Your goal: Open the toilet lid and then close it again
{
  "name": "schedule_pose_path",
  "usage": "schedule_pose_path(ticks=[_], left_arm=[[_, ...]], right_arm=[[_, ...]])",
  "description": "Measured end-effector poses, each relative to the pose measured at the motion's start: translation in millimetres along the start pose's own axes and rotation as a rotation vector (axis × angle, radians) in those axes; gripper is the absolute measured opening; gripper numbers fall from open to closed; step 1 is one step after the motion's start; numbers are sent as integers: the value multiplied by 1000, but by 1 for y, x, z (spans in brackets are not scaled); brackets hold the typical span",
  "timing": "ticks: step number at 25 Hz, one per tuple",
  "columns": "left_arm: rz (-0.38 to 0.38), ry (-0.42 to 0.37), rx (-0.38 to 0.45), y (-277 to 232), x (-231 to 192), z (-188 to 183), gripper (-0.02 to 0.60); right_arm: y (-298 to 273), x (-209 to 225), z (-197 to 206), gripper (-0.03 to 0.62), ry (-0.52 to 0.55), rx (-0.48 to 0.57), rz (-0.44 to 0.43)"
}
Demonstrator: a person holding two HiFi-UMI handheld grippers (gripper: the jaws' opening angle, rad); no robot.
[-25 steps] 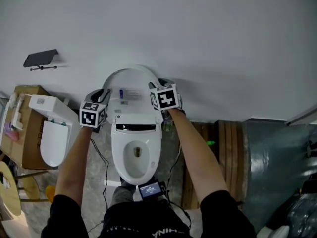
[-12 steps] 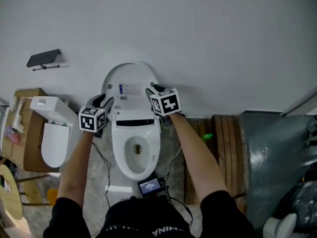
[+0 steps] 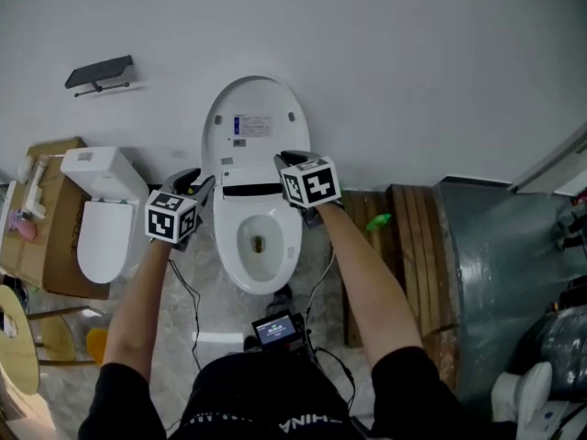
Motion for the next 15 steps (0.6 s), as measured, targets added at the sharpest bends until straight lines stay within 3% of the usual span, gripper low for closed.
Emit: schedule_pose_path(ticks=[9, 15], left_arm=[[62, -36, 5, 72, 49, 29, 152], [67, 15, 49, 89, 71, 30, 133]], right_arm=[[71, -60, 28, 43, -5, 32, -3], [105, -76, 42, 31, 15, 52, -1]])
Point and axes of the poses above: the fingertips, and each gripper's own axes: y backward along the fingers, x to its right, z out of its underside, the point moved 10 cm from there along y, backward along the fingers, and after that the axes turned 4 degrees about x, right-handed, at the moved point
